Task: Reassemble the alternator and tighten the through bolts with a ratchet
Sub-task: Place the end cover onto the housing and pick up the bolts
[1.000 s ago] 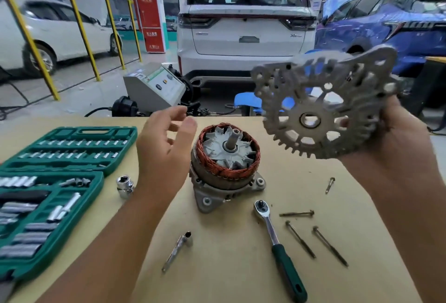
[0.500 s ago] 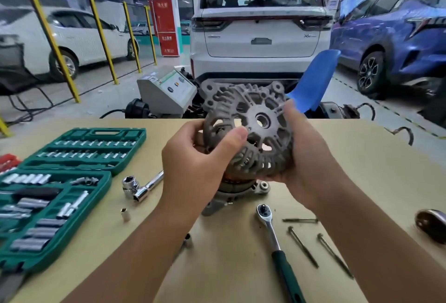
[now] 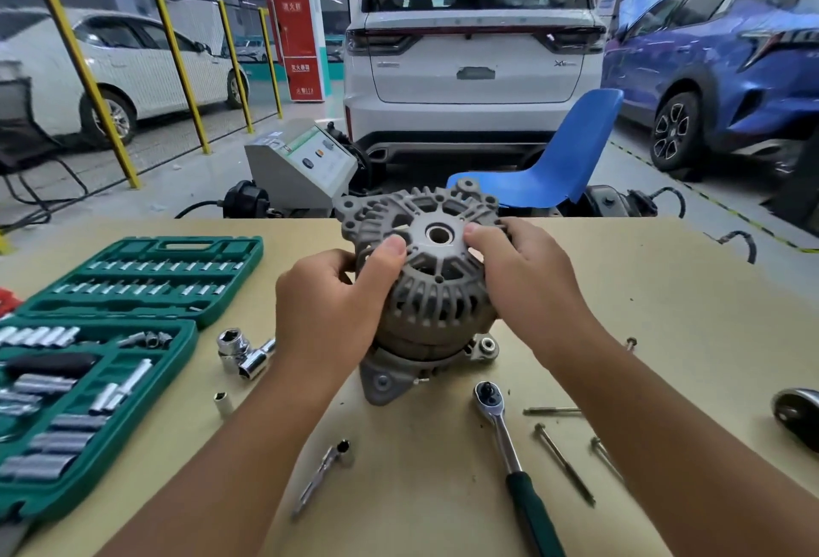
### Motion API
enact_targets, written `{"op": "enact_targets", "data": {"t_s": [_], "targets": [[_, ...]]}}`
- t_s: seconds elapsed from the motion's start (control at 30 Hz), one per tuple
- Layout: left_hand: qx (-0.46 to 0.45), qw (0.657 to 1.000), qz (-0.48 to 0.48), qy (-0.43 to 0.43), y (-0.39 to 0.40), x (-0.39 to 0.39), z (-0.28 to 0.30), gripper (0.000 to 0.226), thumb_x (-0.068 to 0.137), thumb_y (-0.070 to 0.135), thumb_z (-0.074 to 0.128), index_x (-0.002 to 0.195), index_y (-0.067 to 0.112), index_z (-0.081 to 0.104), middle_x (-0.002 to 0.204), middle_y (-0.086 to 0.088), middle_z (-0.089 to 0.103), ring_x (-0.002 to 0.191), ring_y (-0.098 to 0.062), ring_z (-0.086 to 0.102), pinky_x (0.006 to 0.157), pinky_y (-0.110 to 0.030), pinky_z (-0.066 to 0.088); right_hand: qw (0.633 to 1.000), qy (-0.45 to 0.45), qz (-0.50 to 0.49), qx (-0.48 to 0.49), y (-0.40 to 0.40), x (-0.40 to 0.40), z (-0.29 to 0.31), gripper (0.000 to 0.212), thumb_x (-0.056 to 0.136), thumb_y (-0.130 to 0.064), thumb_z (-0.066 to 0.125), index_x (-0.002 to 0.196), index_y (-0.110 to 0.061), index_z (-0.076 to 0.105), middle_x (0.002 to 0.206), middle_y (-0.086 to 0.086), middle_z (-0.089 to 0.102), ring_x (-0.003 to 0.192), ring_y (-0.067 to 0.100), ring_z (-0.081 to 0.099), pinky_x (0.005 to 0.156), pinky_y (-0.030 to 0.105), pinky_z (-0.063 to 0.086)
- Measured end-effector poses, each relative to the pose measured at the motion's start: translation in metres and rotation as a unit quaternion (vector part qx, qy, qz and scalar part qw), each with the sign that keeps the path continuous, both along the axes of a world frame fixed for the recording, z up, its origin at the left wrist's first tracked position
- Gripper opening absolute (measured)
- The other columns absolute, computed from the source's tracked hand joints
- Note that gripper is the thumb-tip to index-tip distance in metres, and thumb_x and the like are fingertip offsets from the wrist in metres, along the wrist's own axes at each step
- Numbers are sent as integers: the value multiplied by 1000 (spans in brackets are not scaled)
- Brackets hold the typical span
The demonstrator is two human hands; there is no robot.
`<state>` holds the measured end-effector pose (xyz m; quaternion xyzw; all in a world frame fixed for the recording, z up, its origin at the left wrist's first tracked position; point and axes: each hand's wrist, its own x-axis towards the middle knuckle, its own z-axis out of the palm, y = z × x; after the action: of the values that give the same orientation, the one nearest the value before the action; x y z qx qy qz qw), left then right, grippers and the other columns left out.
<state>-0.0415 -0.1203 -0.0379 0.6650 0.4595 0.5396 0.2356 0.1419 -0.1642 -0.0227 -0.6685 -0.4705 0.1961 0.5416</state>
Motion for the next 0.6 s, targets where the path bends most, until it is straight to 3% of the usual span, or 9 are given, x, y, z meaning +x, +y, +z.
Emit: {"op": "enact_targets", "data": {"t_s": [0.2, 0.43, 0.6], "targets": [[1, 1000, -13, 4, 6, 1, -5, 55, 80, 74, 57, 47, 30, 53, 39, 13, 40, 42, -5, 42, 42, -13, 32, 1000, -15, -3, -7, 4, 2, -6, 47, 79, -65, 50, 83, -20, 65, 73, -3, 68, 72, 23, 69, 68, 59, 59], [-6, 1000, -2, 13, 7, 0, -11, 69, 78, 74, 60, 43, 20, 36, 38, 13, 34, 39, -6, 38, 40, -15, 31, 999, 19, 14, -43, 5, 2, -14, 54, 77, -65, 51, 88, -15, 68, 80, 4, 72, 77, 29, 70, 71, 61, 59], [-2, 1000, 2, 24, 10, -1, -13, 70, 78, 77, 58, 46, 17, 39, 39, 11, 37, 41, -7, 40, 40, -16, 32, 999, 18, 10, -45, 7, 3, -14, 54, 75, -66, 50, 87, -17, 69, 80, 2, 72, 78, 26, 71, 73, 61, 59]]}}
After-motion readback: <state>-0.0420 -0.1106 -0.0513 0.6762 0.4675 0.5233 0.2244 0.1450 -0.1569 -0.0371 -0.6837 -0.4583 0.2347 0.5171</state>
